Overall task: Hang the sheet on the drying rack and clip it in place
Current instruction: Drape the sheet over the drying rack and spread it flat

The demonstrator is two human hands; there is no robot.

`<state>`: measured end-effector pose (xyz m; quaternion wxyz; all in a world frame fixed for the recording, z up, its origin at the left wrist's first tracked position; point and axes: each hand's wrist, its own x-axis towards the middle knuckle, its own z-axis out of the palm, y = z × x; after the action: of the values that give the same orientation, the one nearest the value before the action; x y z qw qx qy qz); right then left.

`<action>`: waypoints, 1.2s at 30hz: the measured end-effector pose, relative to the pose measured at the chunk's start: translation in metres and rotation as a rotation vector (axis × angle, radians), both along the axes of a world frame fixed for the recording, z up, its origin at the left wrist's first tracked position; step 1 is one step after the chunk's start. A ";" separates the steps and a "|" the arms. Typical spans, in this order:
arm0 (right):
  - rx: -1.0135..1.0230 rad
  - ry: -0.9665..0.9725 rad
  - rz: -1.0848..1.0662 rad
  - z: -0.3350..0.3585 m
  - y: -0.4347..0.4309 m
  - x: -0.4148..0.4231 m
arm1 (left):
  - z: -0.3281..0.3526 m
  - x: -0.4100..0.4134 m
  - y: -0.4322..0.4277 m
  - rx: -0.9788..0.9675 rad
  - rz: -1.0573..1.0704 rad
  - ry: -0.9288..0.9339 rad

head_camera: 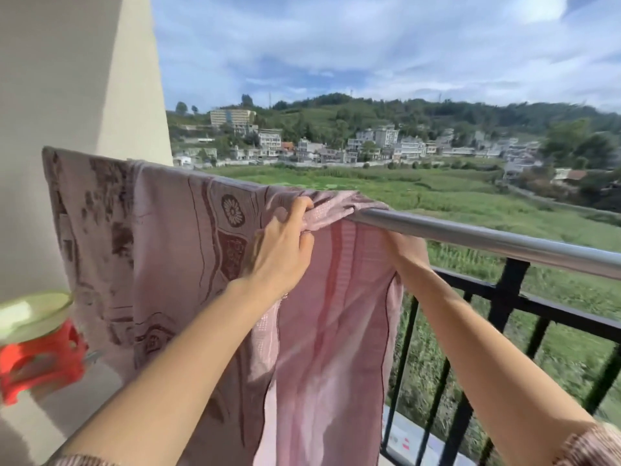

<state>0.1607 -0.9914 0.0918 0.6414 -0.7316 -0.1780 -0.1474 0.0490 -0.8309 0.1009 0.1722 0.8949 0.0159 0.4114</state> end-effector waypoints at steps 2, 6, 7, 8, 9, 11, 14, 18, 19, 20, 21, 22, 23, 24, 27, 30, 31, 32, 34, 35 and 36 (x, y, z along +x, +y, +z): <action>0.155 0.090 0.167 -0.001 -0.025 0.004 | 0.007 -0.005 -0.019 -0.040 -0.038 -0.016; 0.267 0.009 0.127 -0.002 -0.082 0.004 | 0.024 -0.016 -0.084 -0.105 -0.162 -0.023; 0.317 0.042 0.111 0.001 -0.093 0.002 | 0.028 -0.018 -0.103 -0.110 -0.178 -0.014; 0.358 0.079 0.065 0.001 -0.100 0.003 | 0.032 -0.018 -0.121 -0.102 -0.176 -0.005; 0.425 0.146 0.055 0.002 -0.109 0.003 | 0.035 -0.020 -0.140 -0.078 -0.163 -0.001; 0.501 0.234 0.009 0.004 -0.122 -0.007 | 0.040 -0.021 -0.173 -0.034 -0.157 0.009; 0.585 0.276 -0.107 -0.005 -0.136 -0.030 | 0.038 -0.026 -0.214 -0.011 -0.188 0.024; 0.432 0.233 -0.407 -0.034 -0.148 -0.043 | 0.016 -0.029 -0.240 0.010 -0.201 0.067; 0.305 0.235 -0.394 -0.039 -0.152 -0.052 | 0.013 -0.028 -0.241 -0.037 -0.201 0.061; 0.192 0.212 -0.363 -0.043 -0.156 -0.065 | 0.012 -0.027 -0.239 -0.074 -0.192 0.034; 0.120 0.163 -0.327 -0.046 -0.162 -0.074 | 0.011 -0.026 -0.237 -0.105 -0.194 -0.006; 0.091 0.106 -0.295 -0.046 -0.167 -0.084 | 0.011 -0.025 -0.235 -0.146 -0.213 -0.033; 0.041 0.051 -0.277 -0.043 -0.172 -0.095 | 0.012 -0.026 -0.233 -0.199 -0.242 -0.044; -0.028 -0.005 -0.279 -0.040 -0.177 -0.104 | 0.013 -0.026 -0.232 -0.243 -0.264 -0.036; -0.209 -0.193 -0.269 -0.029 -0.190 -0.135 | 0.011 -0.028 -0.231 -0.286 -0.293 -0.039; -0.264 -0.423 -0.283 -0.001 -0.206 -0.156 | 0.006 -0.029 -0.230 -0.293 -0.309 -0.029; -0.279 -0.475 -0.294 0.012 -0.212 -0.158 | 0.005 -0.030 -0.228 -0.298 -0.318 -0.034; -0.307 -0.504 -0.314 0.027 -0.217 -0.157 | 0.004 -0.029 -0.227 -0.311 -0.328 -0.039; -0.389 -0.495 -0.325 0.054 -0.228 -0.147 | 0.008 -0.031 -0.226 -0.369 -0.351 -0.015; -0.444 -0.453 -0.301 0.065 -0.233 -0.139 | 0.010 -0.032 -0.227 -0.412 -0.358 0.017; -0.506 -0.393 -0.256 0.076 -0.238 -0.131 | 0.013 -0.032 -0.228 -0.459 -0.361 0.055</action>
<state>0.0296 -1.2297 0.1674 0.3694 -0.8416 -0.2357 -0.3158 0.0170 -1.0591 0.1135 0.4402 0.8316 -0.0461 0.3356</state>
